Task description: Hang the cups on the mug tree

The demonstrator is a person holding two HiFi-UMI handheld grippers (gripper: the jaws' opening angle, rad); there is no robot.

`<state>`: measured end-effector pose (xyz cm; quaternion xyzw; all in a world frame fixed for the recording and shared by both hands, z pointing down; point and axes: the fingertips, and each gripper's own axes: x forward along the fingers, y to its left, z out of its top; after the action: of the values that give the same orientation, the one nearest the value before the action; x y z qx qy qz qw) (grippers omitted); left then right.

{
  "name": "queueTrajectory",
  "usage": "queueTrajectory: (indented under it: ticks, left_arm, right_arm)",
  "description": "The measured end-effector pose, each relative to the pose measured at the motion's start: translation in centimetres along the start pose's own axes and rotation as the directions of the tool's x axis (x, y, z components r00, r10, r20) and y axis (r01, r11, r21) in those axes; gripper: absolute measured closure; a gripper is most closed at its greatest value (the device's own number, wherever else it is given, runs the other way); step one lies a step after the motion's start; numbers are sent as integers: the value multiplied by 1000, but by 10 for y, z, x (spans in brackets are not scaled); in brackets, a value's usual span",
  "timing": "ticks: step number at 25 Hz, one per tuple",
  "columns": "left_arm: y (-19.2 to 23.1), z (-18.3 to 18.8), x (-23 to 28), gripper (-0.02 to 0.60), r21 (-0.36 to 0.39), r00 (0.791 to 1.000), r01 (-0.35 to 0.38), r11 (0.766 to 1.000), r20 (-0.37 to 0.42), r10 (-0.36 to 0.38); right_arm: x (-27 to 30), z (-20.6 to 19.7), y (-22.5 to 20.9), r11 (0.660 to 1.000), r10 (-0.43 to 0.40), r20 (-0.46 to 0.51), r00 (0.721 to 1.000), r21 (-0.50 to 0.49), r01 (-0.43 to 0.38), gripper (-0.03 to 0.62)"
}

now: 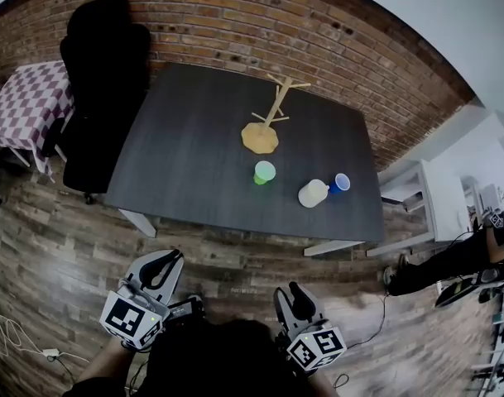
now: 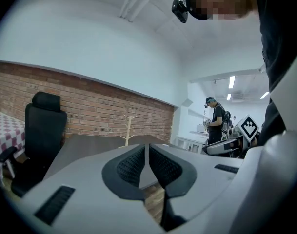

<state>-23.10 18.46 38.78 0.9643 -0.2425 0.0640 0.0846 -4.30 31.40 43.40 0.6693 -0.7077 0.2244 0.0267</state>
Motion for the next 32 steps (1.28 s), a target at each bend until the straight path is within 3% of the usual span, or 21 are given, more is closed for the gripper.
queueTrajectory:
  ticks: [5,7,8,11,17,24,32]
  left_arm:
    - [28,-9,18,558,-102,1000,17,995,3,-17]
    - [31,-11,30,509,-107,1000,28,994,-6,-29]
    - [32,-12,35,456,-102,999,33,994,-12,-35]
    - [34,-14,49,437,-70,999,33,997,-36,-35]
    - [38,-13,90,434,-18,995,13,1000,-101,-15]
    - [35,-9,178,434,-18,990,-22,1000,-142,19]
    - [27,-30,258,434,10,959,-67,998,-275,67]
  right_arm:
    - [25,10,-6,1000,-8,-14,1000,-20,8,422]
    - [37,15,-14,1000,-5,-10,1000,-15,5,408]
    - [43,16,-18,1000,-1,-7,1000,-12,1,402]
    - [66,20,-34,1000,19,-3,1000,-10,-19,393]
    - [118,41,-77,998,59,-14,998,-30,-60,393]
    - [177,56,-140,991,100,-66,993,-86,-106,393]
    - [237,48,-194,965,186,-184,965,-152,-215,395]
